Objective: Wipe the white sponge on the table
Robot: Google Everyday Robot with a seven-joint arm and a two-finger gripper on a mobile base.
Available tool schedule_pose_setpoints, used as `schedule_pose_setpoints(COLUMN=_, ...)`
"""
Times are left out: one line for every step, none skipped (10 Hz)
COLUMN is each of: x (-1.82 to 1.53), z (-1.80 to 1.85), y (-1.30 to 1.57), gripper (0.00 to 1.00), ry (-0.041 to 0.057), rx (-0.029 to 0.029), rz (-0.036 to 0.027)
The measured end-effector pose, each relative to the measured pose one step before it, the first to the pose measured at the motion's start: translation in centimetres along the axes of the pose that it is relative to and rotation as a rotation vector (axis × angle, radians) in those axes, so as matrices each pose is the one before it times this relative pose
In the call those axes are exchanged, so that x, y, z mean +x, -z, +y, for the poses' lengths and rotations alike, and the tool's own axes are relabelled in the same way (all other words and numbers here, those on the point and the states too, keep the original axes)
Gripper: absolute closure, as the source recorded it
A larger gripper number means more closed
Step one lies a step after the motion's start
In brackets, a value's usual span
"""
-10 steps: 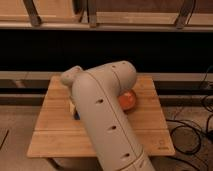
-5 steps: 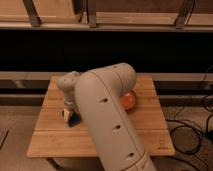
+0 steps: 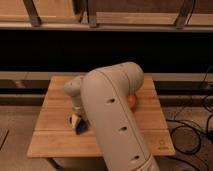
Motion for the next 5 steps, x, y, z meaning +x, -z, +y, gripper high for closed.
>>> schedule_pose_setpoints(x=0.409, z=-1.419, y=-0.111, gripper=1.0, ry=-0.02801, rx=0.02209, rz=0.01639)
schedule_pose_setpoints(x=-0.057, z=-1.712, y=-0.025, gripper=1.0, ry=-0.02887, rx=0.02597, rz=0.01021)
schedule_pose_setpoints(x=-0.66, z=-0.671, y=0.24, gripper=0.98, ry=-0.00668, rx=0.01038, rz=-0.00894)
schedule_pose_setpoints(x=-1.762, z=-0.53, y=1.098, gripper=0.88, ry=0.0037, rx=0.00653, rz=-0.04249)
schedule_pose_setpoints(x=-1.751, z=-0.095, y=1.194, gripper=0.78, ry=0.0128, rx=0.0043, rz=-0.04582)
